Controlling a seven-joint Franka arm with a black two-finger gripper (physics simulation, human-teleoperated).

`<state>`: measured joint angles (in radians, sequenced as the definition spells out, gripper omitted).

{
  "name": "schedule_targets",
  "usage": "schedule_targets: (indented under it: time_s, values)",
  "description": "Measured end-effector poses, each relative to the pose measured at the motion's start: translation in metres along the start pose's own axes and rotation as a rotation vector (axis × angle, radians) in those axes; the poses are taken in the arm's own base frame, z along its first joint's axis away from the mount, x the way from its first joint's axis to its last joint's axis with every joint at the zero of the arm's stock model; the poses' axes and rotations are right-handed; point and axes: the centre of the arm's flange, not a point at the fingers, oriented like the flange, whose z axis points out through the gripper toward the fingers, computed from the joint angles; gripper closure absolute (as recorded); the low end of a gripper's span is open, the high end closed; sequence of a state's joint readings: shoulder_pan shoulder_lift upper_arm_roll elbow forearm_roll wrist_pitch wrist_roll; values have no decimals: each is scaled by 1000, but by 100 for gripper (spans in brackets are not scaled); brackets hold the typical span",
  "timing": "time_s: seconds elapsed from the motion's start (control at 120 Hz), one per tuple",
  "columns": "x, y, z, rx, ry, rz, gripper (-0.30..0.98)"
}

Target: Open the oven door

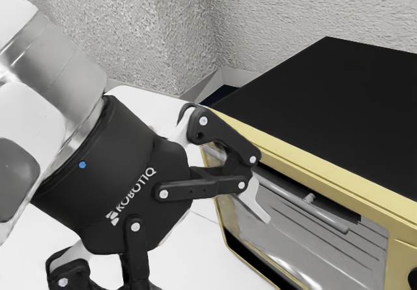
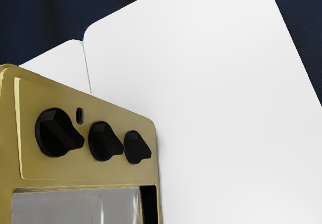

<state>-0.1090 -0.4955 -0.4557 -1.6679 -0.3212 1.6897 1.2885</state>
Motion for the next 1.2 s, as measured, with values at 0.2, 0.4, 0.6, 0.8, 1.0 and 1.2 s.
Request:
schedule_targets:
  time_s: [0.2,0.4,0.6,0.8,1.0,1.2]
  values:
    - [-31,-42,34,-28,-37,9,0]
    - [-82,-70,42,-13,-69,-37,0]
    - [-91,-65,63,-4,-104,-20,0]
    - [-109,-52,86,50,-133,-29,0]
    - [-126,-68,104,78,-107,-49,0]
    - [-121,-41,87,119,-132,-35,0]
